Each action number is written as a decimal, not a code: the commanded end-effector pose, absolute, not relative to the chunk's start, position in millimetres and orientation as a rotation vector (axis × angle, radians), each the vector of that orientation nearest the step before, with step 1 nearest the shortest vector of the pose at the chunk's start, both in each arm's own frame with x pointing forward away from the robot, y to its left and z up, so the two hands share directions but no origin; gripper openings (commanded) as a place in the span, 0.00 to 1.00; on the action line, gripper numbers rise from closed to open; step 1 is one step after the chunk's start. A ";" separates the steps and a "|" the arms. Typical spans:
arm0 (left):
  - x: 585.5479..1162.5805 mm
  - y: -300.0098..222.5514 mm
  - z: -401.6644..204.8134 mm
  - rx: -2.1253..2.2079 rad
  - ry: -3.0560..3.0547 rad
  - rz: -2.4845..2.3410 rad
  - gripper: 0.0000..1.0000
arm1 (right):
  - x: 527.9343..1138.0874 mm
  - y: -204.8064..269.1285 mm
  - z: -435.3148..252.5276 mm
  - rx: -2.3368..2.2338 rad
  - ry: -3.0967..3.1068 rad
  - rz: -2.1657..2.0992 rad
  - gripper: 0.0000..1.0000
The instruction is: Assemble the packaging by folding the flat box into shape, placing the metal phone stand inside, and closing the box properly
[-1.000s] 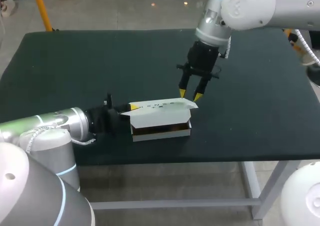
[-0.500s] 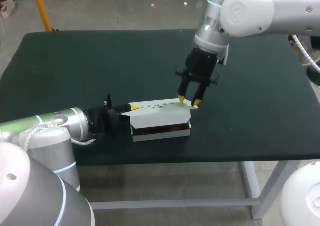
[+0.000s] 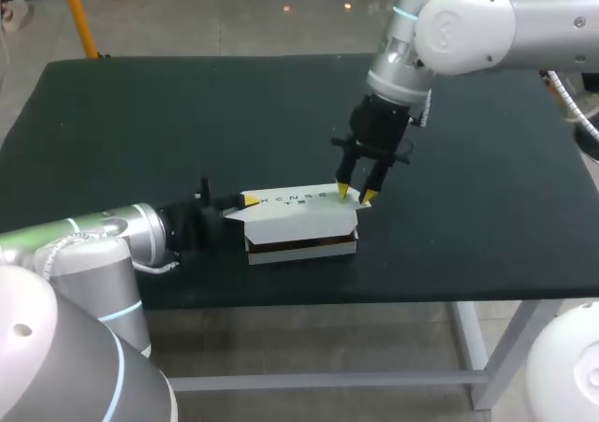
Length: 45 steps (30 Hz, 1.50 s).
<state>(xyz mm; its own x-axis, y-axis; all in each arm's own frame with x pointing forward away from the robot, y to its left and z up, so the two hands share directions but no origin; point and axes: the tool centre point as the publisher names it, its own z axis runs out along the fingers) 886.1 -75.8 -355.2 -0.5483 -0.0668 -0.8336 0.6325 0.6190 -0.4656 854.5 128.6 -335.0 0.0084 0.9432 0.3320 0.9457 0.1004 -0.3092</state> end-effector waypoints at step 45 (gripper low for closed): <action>865.8 27.0 -293.6 0.097 2.481 -1.050 1.00 | 847.5 126.4 -337.3 -1.882 -1.932 -0.028 0.44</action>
<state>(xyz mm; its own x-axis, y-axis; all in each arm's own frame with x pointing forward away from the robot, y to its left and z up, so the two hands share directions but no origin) 863.5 29.2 -301.4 -0.7759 -0.2730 -0.5688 0.2494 0.6954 -0.6740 850.0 127.1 -336.9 0.0221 0.9464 0.3224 0.9541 0.0763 -0.2895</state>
